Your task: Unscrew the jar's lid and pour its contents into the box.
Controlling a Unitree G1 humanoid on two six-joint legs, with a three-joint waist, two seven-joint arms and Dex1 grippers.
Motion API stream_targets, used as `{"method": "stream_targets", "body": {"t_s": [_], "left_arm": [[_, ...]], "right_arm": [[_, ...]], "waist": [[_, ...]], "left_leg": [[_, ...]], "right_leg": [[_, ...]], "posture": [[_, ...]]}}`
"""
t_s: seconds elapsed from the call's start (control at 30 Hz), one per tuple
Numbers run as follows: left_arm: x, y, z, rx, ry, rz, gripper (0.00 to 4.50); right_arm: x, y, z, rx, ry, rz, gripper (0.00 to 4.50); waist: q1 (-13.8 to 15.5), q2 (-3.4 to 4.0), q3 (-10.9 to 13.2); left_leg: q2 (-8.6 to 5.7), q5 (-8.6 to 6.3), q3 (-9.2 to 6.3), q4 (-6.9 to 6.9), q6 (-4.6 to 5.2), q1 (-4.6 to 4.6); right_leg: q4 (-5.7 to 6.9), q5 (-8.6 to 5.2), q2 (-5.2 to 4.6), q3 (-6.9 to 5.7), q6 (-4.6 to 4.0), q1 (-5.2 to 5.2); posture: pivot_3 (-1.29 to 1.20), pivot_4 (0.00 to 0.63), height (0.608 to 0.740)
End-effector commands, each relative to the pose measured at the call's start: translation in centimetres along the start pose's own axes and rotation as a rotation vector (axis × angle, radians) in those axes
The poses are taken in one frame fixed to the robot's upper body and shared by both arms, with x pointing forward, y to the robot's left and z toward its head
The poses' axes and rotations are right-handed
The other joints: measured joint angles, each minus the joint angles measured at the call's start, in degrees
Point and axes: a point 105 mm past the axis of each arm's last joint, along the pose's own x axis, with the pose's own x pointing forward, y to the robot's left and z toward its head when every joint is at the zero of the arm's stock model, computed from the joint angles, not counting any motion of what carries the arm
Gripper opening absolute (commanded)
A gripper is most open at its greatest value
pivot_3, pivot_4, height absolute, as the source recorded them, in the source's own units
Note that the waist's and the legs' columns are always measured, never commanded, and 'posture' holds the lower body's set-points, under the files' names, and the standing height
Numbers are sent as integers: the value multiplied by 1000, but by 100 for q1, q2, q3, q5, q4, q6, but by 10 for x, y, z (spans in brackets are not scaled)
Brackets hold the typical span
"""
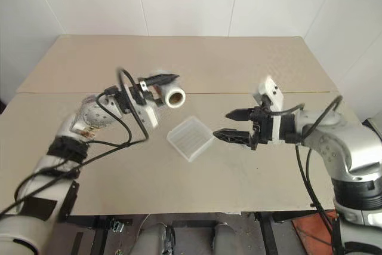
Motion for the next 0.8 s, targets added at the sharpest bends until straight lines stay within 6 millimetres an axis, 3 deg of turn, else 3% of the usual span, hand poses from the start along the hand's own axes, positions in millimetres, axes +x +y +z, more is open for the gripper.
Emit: {"method": "stream_targets", "body": {"t_s": [0.03,0.23,0.5,0.7,0.77,0.8], "left_arm": [[14,-5,3,382,-125,24,1983],[30,-18,1,666,-239,82,1983],[48,-19,4,746,-188,121,1983],[43,-14,-2,626,-104,147,1983],[36,-8,-11,486,-18,166,1983],[28,-2,-26,304,123,209,1983]], "right_arm": [[2,6,11,-24,41,43,4468],[1,9,20,-43,43,34,4468],[-2,17,24,-35,-7,37,4468],[-1,22,20,-54,-14,30,4468],[-1,22,20,-66,-25,25,4468],[-1,22,21,-80,-36,22,4468]], "waist": [[29,1,0],[74,0,0],[71,-1,1],[64,-1,1],[60,-1,1],[46,0,0]], "left_leg": [[-1,-1,0,-2,1,-1],[-1,-6,3,15,11,-44],[0,-4,4,24,8,-61],[1,-4,4,28,8,-59],[1,-4,4,29,8,-59],[1,-4,5,29,8,-58]], "right_leg": [[5,2,-2,-1,4,0],[14,4,-4,-9,12,-33],[24,4,-4,-10,12,-52],[28,4,-5,-8,12,-50],[29,4,-5,-7,12,-50],[29,4,-5,-7,12,-50]], "posture": [[0,150,740],[0,150,740],[0,150,740],[0,150,740],[0,150,740],[0,150,740]]}}
